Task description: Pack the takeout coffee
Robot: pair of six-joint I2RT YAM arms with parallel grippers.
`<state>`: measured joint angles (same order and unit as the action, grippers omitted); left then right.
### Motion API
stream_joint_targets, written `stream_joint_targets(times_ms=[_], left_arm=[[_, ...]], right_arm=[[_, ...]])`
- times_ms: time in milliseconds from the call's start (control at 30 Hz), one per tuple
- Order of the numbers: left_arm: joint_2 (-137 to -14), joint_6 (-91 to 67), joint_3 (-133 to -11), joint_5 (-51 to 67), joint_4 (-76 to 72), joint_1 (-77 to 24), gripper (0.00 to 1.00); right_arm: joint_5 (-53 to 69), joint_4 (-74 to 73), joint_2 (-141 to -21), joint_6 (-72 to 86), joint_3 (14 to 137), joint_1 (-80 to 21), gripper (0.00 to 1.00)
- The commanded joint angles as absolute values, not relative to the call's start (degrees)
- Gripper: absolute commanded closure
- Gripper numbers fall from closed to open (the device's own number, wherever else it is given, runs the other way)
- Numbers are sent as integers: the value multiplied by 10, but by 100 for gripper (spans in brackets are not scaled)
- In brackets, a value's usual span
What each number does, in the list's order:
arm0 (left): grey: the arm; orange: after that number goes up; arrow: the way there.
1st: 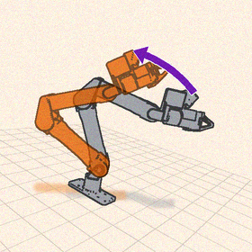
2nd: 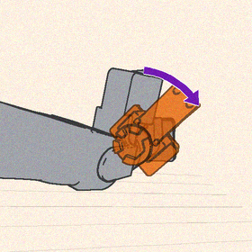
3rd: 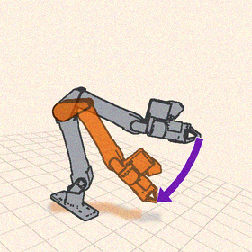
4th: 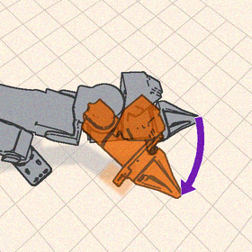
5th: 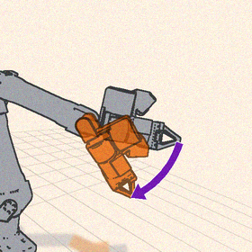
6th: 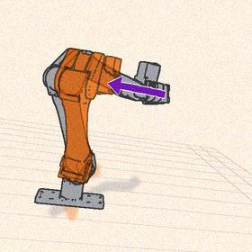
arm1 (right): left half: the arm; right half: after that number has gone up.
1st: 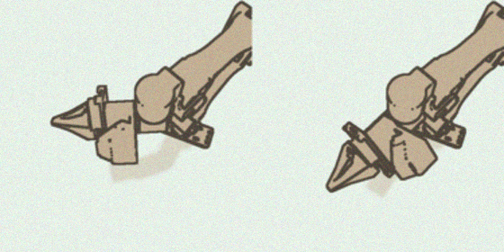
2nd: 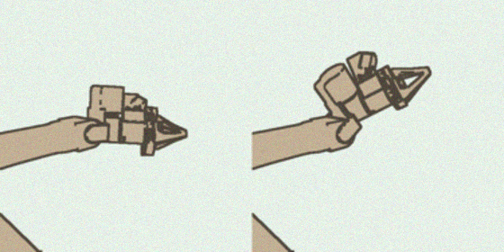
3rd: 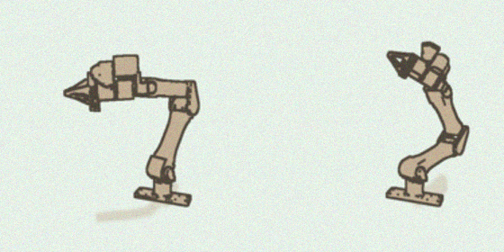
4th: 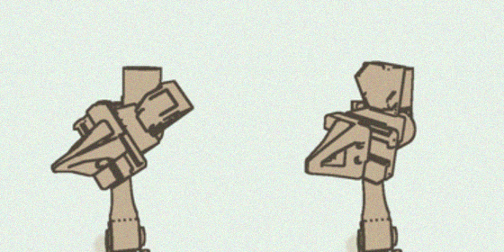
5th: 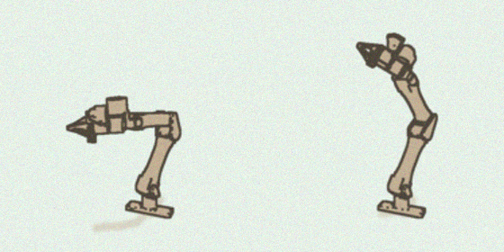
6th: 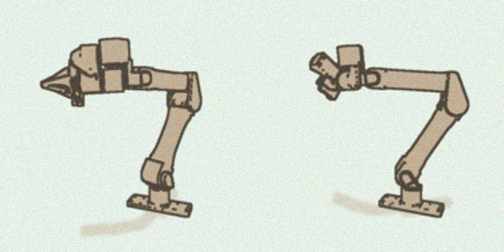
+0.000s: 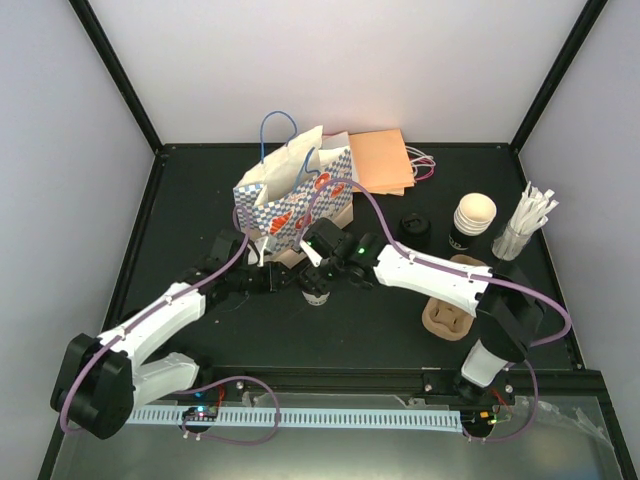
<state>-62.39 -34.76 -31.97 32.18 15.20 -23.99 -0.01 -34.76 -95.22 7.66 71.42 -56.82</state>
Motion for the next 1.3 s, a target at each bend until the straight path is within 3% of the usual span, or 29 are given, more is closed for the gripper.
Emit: stream_joint_targets(times_ms=[0,333,1267], left_arm=[[-629,-352,-313,325,131,-235,60],[-609,-351,-304,320,142,-235,59],[-535,-338,-360,336,234,-235,58]], right_arm=[[16,-486,-1024,80,676,-577,33],[-2,-511,-1046,82,685,-591,33],[-25,-536,-927,118,727,-590,33]])
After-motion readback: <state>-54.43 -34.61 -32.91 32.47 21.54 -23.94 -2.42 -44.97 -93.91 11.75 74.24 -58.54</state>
